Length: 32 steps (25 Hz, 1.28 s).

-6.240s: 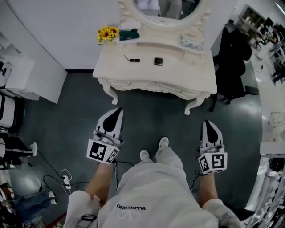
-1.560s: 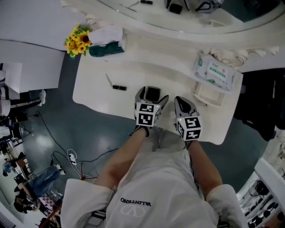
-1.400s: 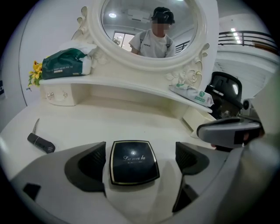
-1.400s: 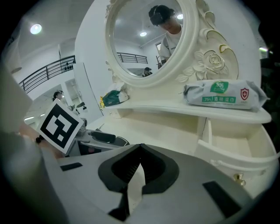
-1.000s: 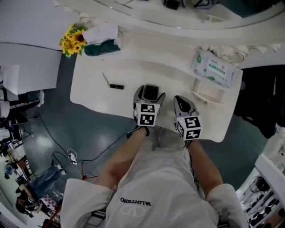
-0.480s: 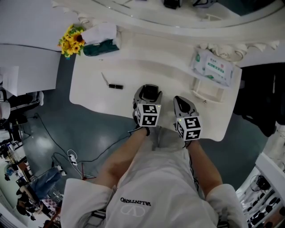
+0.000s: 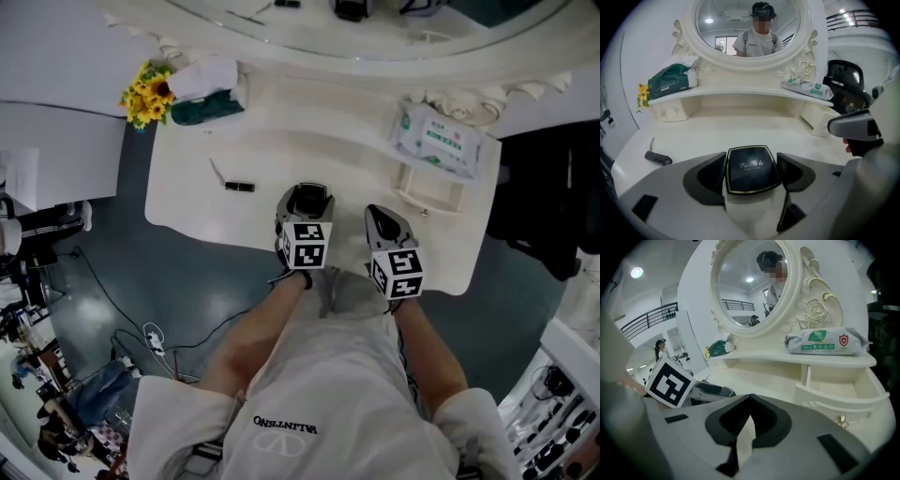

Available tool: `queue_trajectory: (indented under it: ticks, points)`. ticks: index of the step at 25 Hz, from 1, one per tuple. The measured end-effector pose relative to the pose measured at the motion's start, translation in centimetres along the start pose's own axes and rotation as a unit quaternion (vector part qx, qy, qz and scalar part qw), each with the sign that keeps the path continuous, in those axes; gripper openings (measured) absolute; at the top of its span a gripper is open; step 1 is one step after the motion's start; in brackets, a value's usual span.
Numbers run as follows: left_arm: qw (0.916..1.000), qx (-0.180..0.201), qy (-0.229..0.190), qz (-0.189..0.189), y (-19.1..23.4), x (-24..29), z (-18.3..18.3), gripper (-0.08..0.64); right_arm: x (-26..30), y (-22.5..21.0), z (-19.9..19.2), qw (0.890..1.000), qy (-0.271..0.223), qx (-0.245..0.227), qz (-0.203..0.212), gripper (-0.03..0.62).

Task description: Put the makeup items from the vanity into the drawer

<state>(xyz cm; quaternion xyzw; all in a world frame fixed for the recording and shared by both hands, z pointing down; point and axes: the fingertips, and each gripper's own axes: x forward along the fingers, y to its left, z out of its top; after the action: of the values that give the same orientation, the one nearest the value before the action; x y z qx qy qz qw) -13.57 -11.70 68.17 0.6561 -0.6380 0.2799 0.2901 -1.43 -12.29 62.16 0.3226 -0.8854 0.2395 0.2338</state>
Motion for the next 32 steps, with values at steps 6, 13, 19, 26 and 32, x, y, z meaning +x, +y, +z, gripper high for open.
queue_trajectory:
  ticks: [6, 13, 19, 26, 32]
  points:
    - [0.9998, 0.012, 0.001, -0.017, -2.1, -1.4, 0.7, 0.334, -1.3, -0.7, 0.5, 1.000, -0.010, 0.006, -0.012, 0.012]
    - [0.9985, 0.017, -0.018, -0.048, -5.8, -2.5, 3.5, 0.334, -3.7, -2.5, 1.3, 0.999, -0.027, 0.015, -0.038, 0.012]
    - [0.9947, 0.041, -0.040, -0.085, -9.9, -2.8, 7.1, 0.334, -6.3, -4.7, 2.2, 0.996, -0.047, 0.030, -0.075, 0.012]
    - [0.9894, 0.070, -0.050, -0.117, -14.6, -2.2, 9.5, 0.334, -9.7, -8.7, 2.7, 0.989, -0.071, 0.048, -0.123, 0.012]
    - [0.9874, 0.070, -0.050, -0.133, -17.8, -1.7, 10.7, 0.335, -12.1, -11.8, 2.5, 0.982, -0.080, 0.064, -0.157, 0.012]
